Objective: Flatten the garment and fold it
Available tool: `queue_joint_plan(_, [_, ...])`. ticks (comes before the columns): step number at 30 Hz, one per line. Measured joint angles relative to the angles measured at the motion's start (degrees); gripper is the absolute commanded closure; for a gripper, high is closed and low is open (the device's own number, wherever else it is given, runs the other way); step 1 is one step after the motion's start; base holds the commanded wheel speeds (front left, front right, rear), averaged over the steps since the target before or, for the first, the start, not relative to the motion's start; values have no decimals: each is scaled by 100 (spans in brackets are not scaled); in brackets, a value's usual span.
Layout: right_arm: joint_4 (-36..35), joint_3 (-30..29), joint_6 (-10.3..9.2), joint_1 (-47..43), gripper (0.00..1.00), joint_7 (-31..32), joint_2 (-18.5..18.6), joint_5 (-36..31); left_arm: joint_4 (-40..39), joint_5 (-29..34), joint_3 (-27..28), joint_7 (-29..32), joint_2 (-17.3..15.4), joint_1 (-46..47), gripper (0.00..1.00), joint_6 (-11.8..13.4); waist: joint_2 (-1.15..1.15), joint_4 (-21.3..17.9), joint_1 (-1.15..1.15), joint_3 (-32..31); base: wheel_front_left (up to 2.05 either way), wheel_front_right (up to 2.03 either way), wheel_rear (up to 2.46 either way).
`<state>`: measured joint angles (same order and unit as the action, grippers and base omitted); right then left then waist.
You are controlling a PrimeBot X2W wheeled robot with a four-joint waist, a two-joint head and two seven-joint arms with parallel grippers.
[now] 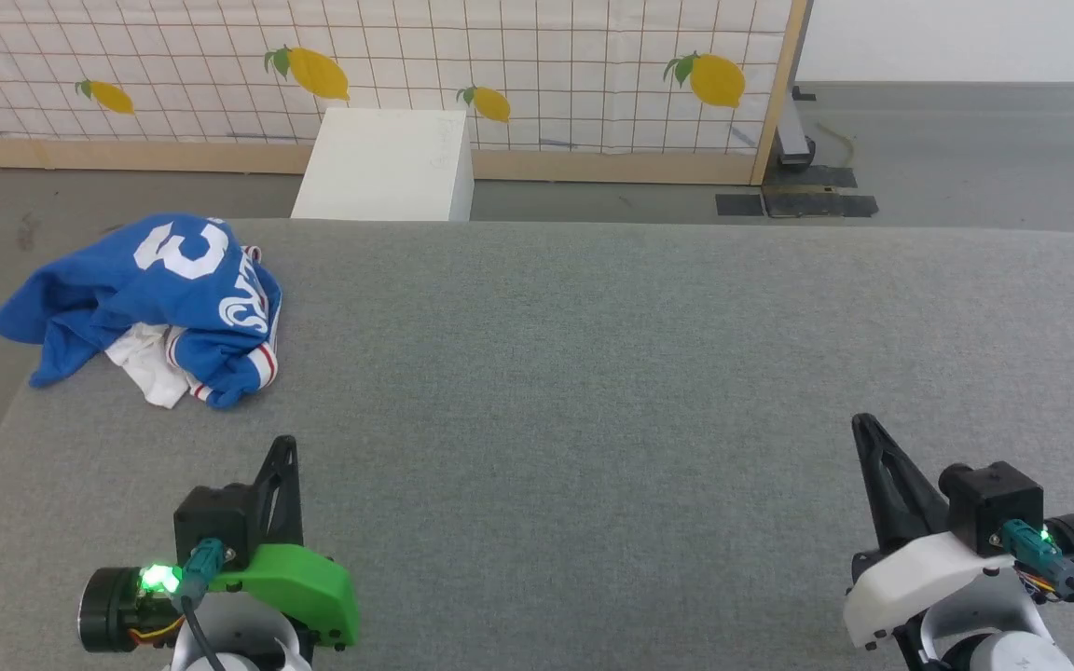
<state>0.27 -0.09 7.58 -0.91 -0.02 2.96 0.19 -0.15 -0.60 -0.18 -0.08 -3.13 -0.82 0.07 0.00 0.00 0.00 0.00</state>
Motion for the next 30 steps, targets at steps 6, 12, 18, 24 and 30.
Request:
queue_joint_plan(6, [0,0,0,0,100,0,0,0,0,0,0,0,0,0,100,-1,0,0,0,0,0,0,0])
queue_joint_plan(12, [0,2,0,0,100,0,0,0,0,0,1,0,0,0,100,-1,0,0,0,0,0,0,0])
queue_joint_plan(18, [0,2,0,0,0,0,0,0,0,0,1,0,0,0,0,0,0,0,0,0,0,0,0])
queue_joint_plan(24, [8,-9,0,-2,0,0,0,2,-1,-7,-24,0,-1,-5,0,0,0,0,0,0,0,0,0])
queue_joint_plan(30, [46,-99,0,-2,0,-45,0,71,0,-10,-27,-55,-1,-11,0,-1,0,-2,0,-1,0,0,0])
